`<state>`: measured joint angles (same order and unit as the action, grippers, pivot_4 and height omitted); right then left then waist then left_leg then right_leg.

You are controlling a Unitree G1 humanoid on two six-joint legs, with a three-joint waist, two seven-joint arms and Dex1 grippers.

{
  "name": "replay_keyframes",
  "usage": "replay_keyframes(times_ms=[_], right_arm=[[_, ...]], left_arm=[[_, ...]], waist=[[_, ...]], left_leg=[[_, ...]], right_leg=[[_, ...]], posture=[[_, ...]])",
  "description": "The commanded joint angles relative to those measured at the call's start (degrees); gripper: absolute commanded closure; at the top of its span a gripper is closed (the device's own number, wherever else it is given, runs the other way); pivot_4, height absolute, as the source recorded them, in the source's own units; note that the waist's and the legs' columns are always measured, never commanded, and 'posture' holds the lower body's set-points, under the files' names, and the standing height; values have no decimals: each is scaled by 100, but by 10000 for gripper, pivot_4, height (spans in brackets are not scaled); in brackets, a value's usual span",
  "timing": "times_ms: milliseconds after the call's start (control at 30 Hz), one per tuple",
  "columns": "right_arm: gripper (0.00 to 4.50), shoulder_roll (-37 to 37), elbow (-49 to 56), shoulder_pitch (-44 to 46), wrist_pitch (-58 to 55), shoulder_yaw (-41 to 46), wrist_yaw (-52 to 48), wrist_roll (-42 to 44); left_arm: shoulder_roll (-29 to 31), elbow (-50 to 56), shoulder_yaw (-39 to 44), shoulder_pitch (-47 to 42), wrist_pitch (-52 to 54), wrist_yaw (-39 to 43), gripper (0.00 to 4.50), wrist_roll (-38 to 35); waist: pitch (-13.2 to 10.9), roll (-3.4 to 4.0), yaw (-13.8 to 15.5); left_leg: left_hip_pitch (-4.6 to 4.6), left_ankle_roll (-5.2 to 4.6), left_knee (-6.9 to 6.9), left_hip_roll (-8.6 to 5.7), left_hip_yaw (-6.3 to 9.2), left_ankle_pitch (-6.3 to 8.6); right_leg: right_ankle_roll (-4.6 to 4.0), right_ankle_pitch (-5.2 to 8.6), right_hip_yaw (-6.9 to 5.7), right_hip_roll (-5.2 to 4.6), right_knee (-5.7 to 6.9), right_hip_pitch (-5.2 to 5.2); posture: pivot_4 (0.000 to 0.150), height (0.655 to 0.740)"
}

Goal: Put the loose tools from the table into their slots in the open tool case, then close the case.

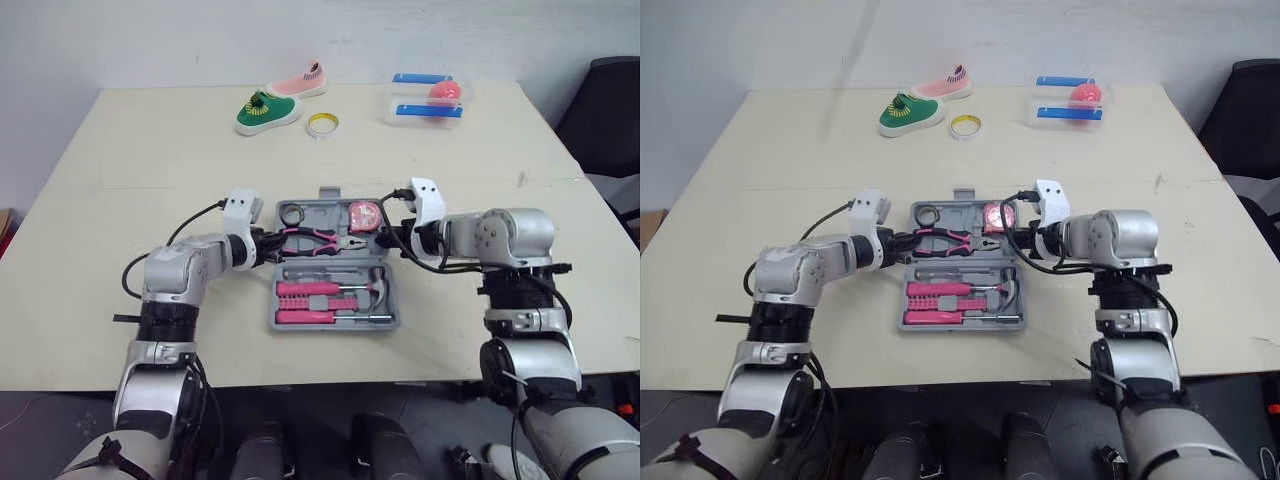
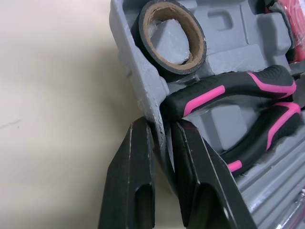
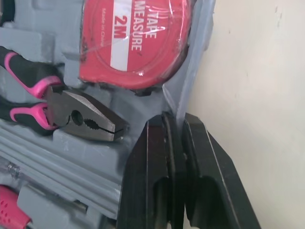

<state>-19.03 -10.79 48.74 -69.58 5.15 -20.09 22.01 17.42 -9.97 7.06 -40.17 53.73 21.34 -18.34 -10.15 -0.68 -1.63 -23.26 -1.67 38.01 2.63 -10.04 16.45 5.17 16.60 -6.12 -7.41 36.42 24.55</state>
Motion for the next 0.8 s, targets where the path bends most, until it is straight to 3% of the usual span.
replay_keyframes(times_ms=[33, 233, 333, 500, 767, 800], right_arm=[[45000, -151, 683, -359, 1038, -46, -332, -61], [45000, -391, 1383, -1757, 4029, -185, -1015, -563], [45000, -614, 958, -2463, 6276, -341, -1528, -1057], [45000, -1019, -114, -2948, 8893, -521, -1963, -1610], [45000, -1471, -1344, -3245, 11352, -776, -1676, -2450], [45000, -1459, -1332, -3298, 11426, -810, -1809, -2249]], left_arm=[[-51, 501, 108, 149, -790, 303, 44837, -182], [399, 688, -263, 1056, -3411, 569, 44837, 727], [787, 513, -534, 1602, -4779, 745, 44837, 1277], [1097, -17, -516, 2123, -7101, 515, 44837, 1806], [1451, -701, -548, 2655, -8579, 563, 44837, 2137], [1448, -724, -557, 2710, -8697, 689, 44837, 1974]], waist=[[-1, -1, -1], [-2, -1, -2], [-2, -1, -6], [-3, -1, -11], [-2, -1, -4], [-2, -1, -5]], left_leg=[[-2, 1, -2, 0, -1, 0], [-3, 6, -10, 2, -4, 4], [-3, 6, -17, 4, -10, 5], [8, 4, -19, 6, -14, 6], [16, -1, -14, 9, -9, 5], [18, 0, -14, 10, -9, 6]], right_leg=[[0, 0, 0, 2, -1, 2], [1, 0, -2, 12, -38, 2], [2, -1, -1, 18, -49, 2], [1, -1, 3, 19, -58, -2], [0, 0, 0, -11, -53, -9], [-2, 1, -1, -11, -55, -11]], posture=[[1500, 7400], [1500, 7400], [1500, 7400], [1500, 7400], [1500, 7400], [1500, 7400]])
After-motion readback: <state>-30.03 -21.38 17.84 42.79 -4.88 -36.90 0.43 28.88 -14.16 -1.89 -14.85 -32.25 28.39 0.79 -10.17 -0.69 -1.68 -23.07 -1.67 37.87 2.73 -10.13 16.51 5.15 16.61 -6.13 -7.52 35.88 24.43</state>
